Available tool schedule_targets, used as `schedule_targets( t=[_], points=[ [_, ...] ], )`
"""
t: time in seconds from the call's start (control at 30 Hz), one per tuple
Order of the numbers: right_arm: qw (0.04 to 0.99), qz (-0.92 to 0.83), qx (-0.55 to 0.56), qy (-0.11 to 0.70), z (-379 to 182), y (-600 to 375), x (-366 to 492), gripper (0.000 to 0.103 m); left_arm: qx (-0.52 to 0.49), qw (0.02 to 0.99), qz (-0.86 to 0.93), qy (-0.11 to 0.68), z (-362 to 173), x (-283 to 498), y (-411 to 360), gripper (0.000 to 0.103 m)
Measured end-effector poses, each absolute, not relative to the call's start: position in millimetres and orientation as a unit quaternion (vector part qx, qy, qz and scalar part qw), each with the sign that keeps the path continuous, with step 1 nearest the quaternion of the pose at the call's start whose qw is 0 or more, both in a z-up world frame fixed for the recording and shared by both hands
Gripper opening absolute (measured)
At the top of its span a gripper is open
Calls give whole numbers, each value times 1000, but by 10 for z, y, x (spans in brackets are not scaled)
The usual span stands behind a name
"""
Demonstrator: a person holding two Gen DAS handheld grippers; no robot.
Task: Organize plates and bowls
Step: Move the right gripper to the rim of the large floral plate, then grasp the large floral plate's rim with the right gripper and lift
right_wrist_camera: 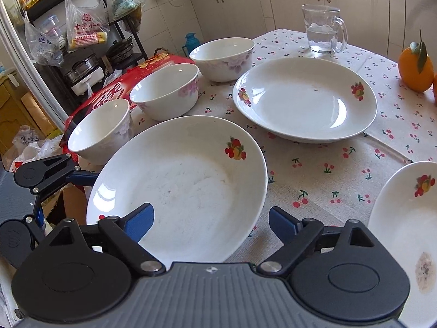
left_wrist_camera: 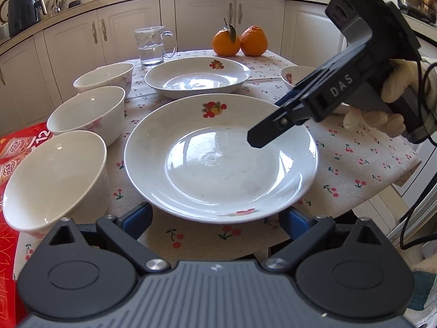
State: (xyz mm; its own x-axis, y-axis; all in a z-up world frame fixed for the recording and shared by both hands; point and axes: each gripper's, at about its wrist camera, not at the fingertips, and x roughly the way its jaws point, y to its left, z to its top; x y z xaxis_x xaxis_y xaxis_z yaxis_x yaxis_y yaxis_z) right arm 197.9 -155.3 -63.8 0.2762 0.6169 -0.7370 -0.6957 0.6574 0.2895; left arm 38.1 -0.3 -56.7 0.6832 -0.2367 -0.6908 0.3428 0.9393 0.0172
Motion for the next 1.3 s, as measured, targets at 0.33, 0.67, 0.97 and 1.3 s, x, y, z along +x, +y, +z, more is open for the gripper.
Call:
schedule_targets(
  t=[0.33, 0.67, 0.97, 1.3],
  points=[
    [771, 446, -52, 451, -662, -1388, 2256, 83, 69, 912, -171, 366, -576, 420, -16, 97],
    [755, 469, -53, 455, -677, -1212, 2532, 82, 68, 911, -171, 369, -582, 452, -18, 97],
    [756, 467, -68, 453, -673, -1153, 2536, 82, 67, 909, -175, 371, -588, 467, -10, 97],
    [763, 455, -72, 453, -659, -1205, 2477, 82, 72, 905, -189, 375, -579, 492, -20, 96]
  ],
)
